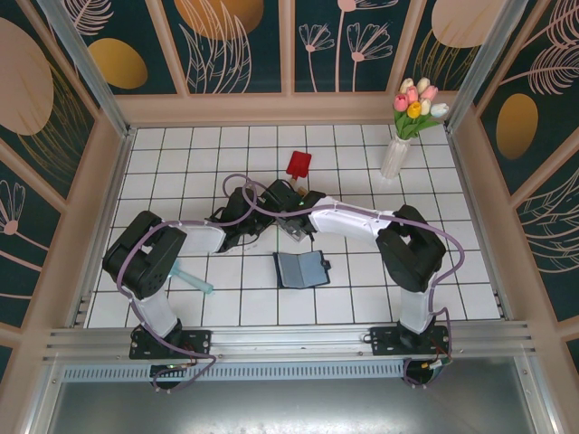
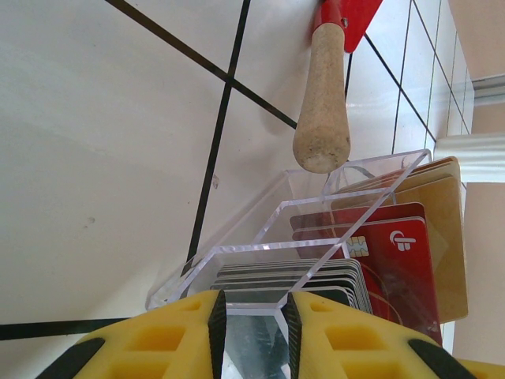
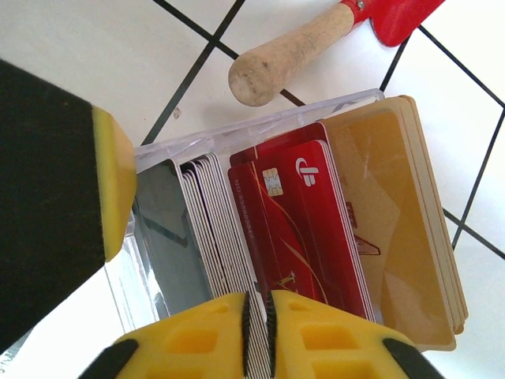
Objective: Put the credit cards into the card holder
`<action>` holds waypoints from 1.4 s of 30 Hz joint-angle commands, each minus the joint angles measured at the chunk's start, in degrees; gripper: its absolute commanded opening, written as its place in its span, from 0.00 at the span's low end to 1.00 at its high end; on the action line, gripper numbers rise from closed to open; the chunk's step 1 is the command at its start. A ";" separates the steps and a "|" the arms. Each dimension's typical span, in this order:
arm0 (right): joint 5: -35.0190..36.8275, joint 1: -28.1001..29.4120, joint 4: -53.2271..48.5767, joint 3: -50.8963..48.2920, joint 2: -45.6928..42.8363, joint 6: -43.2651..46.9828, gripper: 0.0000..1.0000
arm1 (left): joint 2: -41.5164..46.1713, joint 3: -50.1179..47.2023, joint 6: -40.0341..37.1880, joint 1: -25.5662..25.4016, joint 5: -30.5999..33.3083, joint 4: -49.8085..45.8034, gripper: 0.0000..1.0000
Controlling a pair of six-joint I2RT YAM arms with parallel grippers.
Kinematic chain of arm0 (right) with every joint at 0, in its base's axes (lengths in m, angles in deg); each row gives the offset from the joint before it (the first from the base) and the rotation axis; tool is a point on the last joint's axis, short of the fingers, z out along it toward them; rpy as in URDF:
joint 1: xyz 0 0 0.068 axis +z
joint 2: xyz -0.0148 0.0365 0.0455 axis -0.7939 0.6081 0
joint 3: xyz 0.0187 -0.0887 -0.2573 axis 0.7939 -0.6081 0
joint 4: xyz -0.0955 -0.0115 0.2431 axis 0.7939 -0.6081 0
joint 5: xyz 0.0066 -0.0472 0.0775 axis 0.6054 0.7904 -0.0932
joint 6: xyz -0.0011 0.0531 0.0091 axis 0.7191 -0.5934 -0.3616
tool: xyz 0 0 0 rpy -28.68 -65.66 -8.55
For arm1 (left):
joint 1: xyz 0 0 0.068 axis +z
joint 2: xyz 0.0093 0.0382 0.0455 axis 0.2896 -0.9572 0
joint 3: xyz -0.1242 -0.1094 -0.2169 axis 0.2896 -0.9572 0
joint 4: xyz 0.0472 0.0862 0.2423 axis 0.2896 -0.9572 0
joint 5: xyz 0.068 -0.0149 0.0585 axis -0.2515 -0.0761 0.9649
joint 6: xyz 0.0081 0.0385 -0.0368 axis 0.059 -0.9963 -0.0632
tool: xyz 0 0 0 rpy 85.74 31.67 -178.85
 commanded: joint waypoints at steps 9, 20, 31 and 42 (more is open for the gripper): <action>-7.44 -1.55 -0.90 0.69 0.68 -0.43 0.32 | -1.70 0.20 -1.48 0.28 2.46 -5.32 0.29; 0.85 -0.72 -0.26 0.80 2.71 -0.62 0.31 | -1.58 -0.33 -1.40 0.28 2.82 -5.28 0.29; 3.28 -0.67 0.22 0.09 -0.49 -0.49 0.29 | -2.15 0.16 -1.60 0.34 2.73 -5.43 0.29; 3.06 -0.55 0.39 -0.62 -1.40 -0.46 0.26 | -2.33 -0.02 -1.43 0.28 2.73 -5.28 0.29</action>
